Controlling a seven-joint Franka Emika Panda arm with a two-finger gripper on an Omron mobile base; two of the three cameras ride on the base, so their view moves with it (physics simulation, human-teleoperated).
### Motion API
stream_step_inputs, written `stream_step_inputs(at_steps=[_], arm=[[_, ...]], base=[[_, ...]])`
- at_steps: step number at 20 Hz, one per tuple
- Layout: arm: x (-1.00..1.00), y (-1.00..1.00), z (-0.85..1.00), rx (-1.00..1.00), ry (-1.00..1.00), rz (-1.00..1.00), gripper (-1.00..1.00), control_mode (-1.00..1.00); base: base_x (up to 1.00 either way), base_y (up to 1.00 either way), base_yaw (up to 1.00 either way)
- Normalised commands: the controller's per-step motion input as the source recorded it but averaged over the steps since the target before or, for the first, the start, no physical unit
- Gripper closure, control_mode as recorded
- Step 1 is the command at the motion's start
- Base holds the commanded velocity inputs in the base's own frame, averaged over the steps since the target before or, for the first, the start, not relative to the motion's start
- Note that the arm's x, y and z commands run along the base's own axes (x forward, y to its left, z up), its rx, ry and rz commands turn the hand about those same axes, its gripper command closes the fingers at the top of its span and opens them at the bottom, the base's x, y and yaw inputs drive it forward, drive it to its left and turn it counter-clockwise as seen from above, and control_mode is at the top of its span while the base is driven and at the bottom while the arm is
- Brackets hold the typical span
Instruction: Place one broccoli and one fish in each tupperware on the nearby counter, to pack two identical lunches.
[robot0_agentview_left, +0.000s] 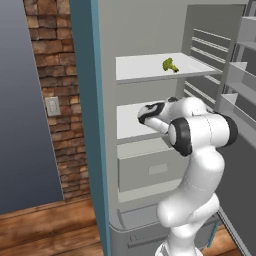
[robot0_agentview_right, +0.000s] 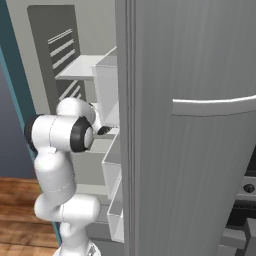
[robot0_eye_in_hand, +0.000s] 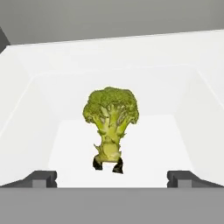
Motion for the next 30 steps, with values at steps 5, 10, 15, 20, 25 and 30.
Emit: stream_step_inputs(at_steps=[5, 10, 15, 20, 25, 30], arm=[[0.47, 0.02, -0.5, 0.0, 0.0, 0.0, -1.0, -1.0], [0.45, 0.04, -0.51, 0.0, 0.0, 0.0, -1.0, -1.0], [0.42, 0.12, -0.55, 0.0, 0.0, 0.0, 1.0, -1.0], [0.14, 0.45, -0.84, -0.01, 0.0, 0.0, 1.0, -1.0], [0.0, 0.39, -0.45, -0.02, 0.09, 0.0, 1.0, -1.0], [-0.53, 0.1, 0.11, 0.0, 0.11, 0.0, 1.0, -1.0]], base=[[0.0, 0.0, 0.0], [0.0, 0.0, 0.0], [0.0, 0.0, 0.0], [0.0, 0.0, 0.0], [0.0, 0.0, 0.0], [0.0, 0.0, 0.0]])
